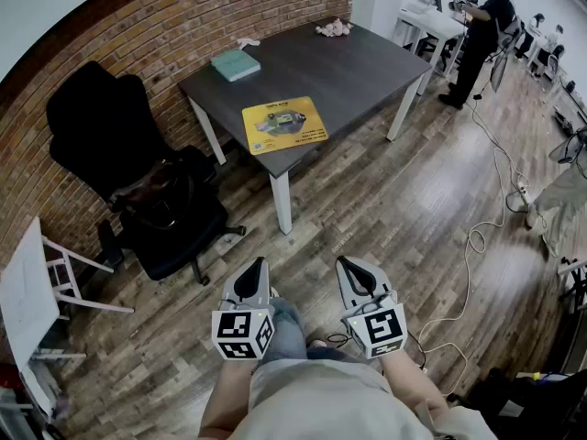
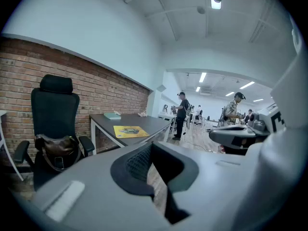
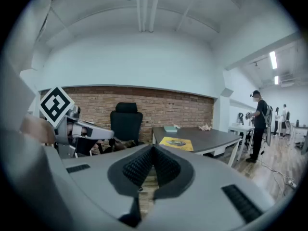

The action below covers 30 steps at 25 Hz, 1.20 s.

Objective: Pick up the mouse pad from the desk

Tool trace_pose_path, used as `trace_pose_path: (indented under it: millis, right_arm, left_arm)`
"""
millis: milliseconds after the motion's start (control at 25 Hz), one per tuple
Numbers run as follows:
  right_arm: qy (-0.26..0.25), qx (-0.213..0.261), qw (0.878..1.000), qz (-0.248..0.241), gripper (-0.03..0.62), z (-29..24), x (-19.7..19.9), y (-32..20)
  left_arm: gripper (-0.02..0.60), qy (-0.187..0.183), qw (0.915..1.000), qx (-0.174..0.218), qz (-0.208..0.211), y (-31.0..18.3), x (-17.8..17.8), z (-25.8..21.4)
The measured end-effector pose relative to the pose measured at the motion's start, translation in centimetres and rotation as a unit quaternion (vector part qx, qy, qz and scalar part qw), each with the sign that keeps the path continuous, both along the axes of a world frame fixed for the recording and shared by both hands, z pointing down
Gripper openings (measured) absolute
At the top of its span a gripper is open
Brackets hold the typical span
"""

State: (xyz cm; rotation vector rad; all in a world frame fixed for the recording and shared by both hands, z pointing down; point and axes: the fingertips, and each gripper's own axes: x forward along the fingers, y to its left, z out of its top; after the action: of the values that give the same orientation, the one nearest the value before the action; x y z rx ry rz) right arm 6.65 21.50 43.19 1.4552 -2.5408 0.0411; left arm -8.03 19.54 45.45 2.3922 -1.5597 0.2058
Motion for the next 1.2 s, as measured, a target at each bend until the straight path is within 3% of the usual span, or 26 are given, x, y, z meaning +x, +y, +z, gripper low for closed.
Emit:
trace_pose_path:
  millis: [280,680,760,840,1000,1080,1200]
  right_arm:
    - [-0.018,0.010,1.000,0.008,0.002,-1.3,1.1,5.6]
    - [-0.021,0.021,0.999,-0.014,0.002,-2.0,1.2,8.0]
    - [-0.027,0.009,0.999,-0.021,0.004,-1.8,1.4,8.1]
    - [-0.034,0.000,0.999,-0.028,0.116,-1.6,1.5,8.1]
    - [-0.042,0.000,0.999,-0.028,0.279,-1.5,2.0,7.7]
    - [-0.046,-0.001,0.998,-0.031,0.319,-1.2,2.1,7.2]
    - [-0.050,0.001,0.998,-0.033,0.345,-1.1,2.4,6.5]
  left_arm:
    - [0.009,0.007,0.9997,0.023,-0.001,6.7,0.4,-1.8]
    - [0.011,0.024,0.9991,0.035,0.011,8.8,1.4,-3.1]
    - [0.046,0.028,0.9989,0.032,0.019,9.0,1.9,-3.2]
    - [0.137,0.028,0.9988,0.029,0.027,9.0,2.4,-3.2]
    - [0.247,0.027,0.9985,0.035,0.033,8.6,2.9,-3.2]
    - [0.297,0.031,0.9982,0.038,0.033,8.1,2.9,-3.2]
    - [0.307,0.034,0.9981,0.034,0.038,7.4,3.2,-2.9]
